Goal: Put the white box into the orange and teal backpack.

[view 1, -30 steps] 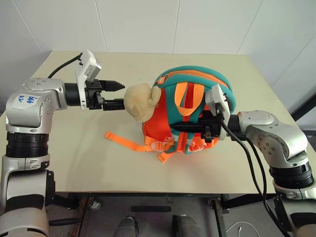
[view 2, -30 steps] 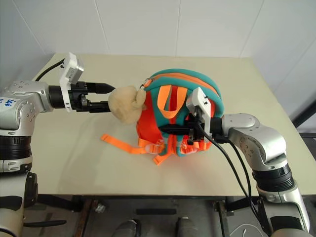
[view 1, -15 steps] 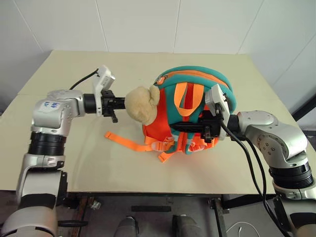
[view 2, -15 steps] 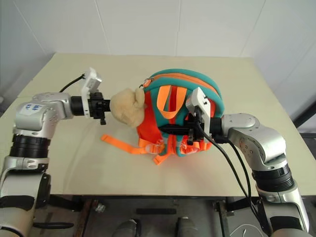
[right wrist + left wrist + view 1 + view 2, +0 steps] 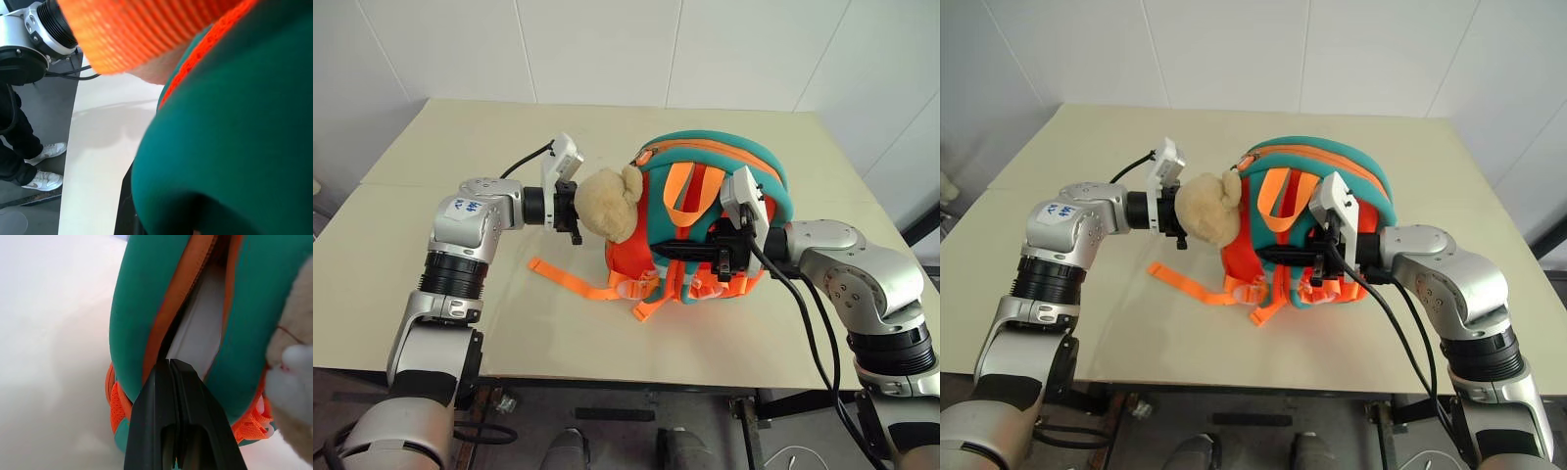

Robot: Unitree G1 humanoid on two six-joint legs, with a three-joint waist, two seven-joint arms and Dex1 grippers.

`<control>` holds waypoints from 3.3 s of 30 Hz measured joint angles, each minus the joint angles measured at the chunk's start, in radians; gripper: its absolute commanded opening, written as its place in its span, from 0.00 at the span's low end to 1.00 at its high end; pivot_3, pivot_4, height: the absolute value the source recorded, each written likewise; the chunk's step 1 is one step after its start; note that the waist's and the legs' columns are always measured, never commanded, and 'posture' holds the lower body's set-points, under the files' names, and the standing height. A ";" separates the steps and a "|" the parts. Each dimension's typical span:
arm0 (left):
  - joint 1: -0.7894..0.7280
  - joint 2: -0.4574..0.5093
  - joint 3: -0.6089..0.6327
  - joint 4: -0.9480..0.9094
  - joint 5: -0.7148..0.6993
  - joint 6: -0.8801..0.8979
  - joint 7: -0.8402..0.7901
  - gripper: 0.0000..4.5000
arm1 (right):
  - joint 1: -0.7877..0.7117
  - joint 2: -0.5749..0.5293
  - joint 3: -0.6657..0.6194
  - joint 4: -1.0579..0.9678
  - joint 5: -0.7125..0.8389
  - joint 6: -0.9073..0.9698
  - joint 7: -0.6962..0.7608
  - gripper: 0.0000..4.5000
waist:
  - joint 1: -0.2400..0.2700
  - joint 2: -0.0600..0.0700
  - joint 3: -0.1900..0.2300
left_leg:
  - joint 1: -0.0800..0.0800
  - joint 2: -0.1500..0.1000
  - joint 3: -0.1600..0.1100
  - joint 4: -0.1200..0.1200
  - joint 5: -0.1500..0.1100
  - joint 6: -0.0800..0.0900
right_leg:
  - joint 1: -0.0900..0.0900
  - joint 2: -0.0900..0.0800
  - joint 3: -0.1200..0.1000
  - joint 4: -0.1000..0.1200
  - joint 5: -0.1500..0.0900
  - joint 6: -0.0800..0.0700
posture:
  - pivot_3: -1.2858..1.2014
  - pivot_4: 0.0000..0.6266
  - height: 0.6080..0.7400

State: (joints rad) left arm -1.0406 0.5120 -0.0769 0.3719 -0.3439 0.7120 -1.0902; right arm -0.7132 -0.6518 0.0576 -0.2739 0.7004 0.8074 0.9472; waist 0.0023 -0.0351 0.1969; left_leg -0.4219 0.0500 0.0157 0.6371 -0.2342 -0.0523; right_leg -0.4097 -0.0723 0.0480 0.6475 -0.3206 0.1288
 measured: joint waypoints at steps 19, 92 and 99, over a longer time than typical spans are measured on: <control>-0.078 -0.084 -0.010 0.156 0.047 -0.092 -0.005 0.01 | -0.009 0.012 -0.001 0.022 -0.013 -0.014 0.004 0.00 | 0.012 0.000 0.000 | 0.000 -0.001 0.000 0.000 0.000 0.001 | 0.001 0.000 -0.001 -0.001 0.000 0.000 | 0.52 0.24 1.00; 0.155 0.134 0.167 -0.352 -0.298 0.191 0.113 0.27 | 0.014 0.028 -0.002 0.006 -0.034 -0.021 0.005 0.00 | -0.031 0.000 0.000 | 0.001 0.000 -0.001 -0.005 0.000 -0.001 | -0.001 0.000 0.000 -0.001 0.000 0.000 | 0.52 0.24 1.00; 0.135 0.195 0.162 -0.352 -0.299 0.261 0.117 0.12 | 0.020 0.027 -0.003 0.001 -0.033 -0.021 0.000 0.00 | -0.032 0.000 0.000 | 0.001 0.000 -0.001 -0.005 0.000 -0.001 | -0.001 0.000 0.000 -0.001 0.000 0.000 | 0.52 0.24 1.00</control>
State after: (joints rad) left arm -0.9059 0.7073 0.0850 0.0199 -0.6430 0.9726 -0.9731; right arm -0.6934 -0.6243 0.0545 -0.2727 0.6676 0.7868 0.9472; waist -0.0294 -0.0350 0.1970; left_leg -0.4212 0.0502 0.0150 0.6320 -0.2339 -0.0529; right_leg -0.4109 -0.0726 0.0477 0.6466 -0.3208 0.1283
